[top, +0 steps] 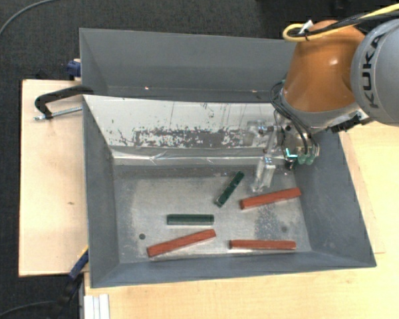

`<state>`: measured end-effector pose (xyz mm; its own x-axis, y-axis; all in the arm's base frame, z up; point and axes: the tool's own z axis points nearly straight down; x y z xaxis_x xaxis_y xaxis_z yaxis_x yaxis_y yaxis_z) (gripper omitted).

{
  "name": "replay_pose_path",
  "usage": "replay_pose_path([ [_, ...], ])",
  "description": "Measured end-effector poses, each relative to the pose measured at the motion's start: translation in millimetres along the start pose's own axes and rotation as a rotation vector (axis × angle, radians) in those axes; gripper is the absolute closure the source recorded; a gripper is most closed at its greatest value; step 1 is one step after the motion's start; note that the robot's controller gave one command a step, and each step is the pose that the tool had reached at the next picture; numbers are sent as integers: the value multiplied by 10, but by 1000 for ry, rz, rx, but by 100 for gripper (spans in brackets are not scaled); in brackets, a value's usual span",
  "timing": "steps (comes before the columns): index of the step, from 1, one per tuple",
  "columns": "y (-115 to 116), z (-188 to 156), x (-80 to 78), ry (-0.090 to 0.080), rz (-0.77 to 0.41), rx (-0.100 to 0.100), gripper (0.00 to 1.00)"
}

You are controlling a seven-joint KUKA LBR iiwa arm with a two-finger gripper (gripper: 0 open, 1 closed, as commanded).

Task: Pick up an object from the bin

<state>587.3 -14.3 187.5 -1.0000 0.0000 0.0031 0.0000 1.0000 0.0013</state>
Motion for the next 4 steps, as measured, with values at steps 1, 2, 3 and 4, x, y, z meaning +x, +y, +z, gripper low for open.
replay_pose_path([
  [1,-318,1160,-13,-5,-577,2,0],
  [2,-856,-175,-8,-11,-932,5,0],
  [3,-598,1144,139,-7,-846,2,0],
  [4,-599,1145,141,-7,-846,2,100],
])
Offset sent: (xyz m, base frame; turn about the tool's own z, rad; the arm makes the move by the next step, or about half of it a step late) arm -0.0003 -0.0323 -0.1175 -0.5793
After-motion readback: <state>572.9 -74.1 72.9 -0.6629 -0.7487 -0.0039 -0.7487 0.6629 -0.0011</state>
